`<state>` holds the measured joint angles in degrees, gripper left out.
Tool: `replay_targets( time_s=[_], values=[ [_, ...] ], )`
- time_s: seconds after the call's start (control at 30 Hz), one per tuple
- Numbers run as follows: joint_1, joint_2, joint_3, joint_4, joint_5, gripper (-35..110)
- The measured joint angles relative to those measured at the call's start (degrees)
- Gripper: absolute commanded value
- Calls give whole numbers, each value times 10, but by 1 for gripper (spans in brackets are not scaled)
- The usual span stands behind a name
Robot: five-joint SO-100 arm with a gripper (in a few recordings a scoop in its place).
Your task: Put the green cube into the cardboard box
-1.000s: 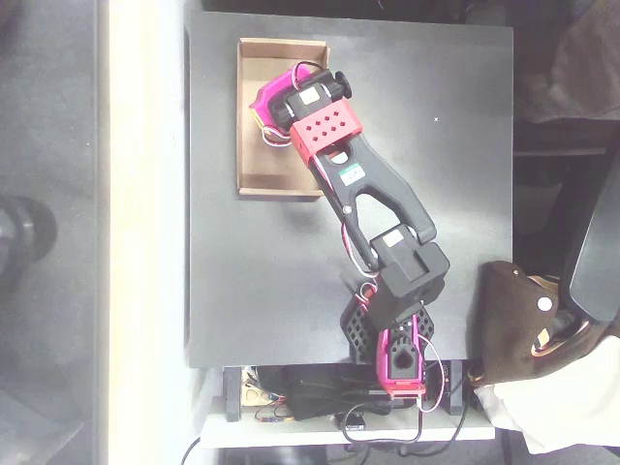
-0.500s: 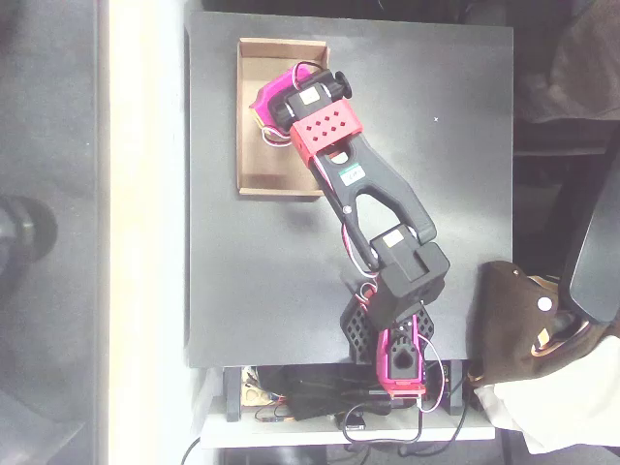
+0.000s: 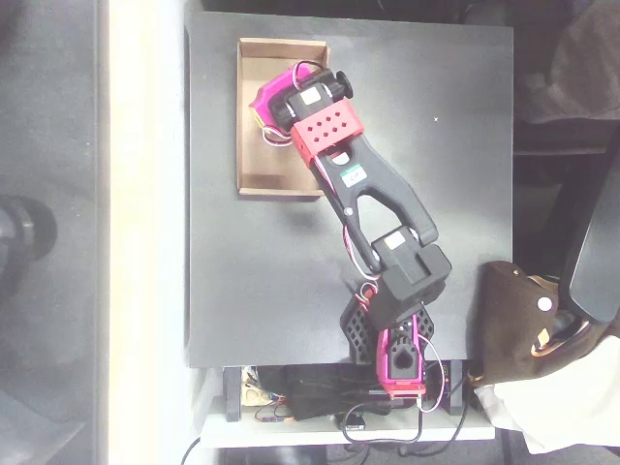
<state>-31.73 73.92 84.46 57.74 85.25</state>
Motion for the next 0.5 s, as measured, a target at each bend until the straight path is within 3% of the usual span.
replay_targets(
  time_s=[0.5],
  values=[
    [34, 276, 0, 1, 0, 25]
  ],
)
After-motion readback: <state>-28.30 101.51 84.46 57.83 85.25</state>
